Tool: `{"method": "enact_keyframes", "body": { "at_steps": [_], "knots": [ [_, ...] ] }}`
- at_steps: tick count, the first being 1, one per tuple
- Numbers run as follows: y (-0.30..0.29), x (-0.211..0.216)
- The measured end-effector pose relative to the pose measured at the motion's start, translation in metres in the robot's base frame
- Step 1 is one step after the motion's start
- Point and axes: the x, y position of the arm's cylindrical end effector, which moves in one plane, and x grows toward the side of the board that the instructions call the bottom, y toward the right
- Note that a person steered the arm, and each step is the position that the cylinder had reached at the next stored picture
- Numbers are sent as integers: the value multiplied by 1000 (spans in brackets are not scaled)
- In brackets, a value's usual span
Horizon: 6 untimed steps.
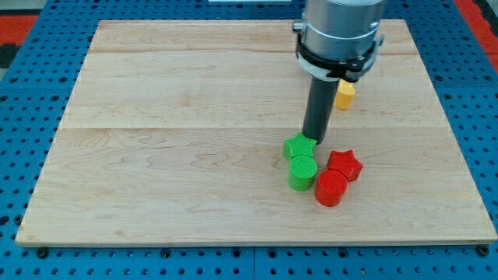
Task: Move the green star to the left center of the board
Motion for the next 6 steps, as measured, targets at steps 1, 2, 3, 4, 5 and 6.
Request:
{"method": "enact_keyframes", "body": {
  "at_steps": [1, 2, 3, 4, 5, 6],
  "knots": [
    [40, 6],
    [14, 27],
    [-52, 34],
    [-108, 13],
    [-129, -3],
    [-114, 37]
  ]
}}
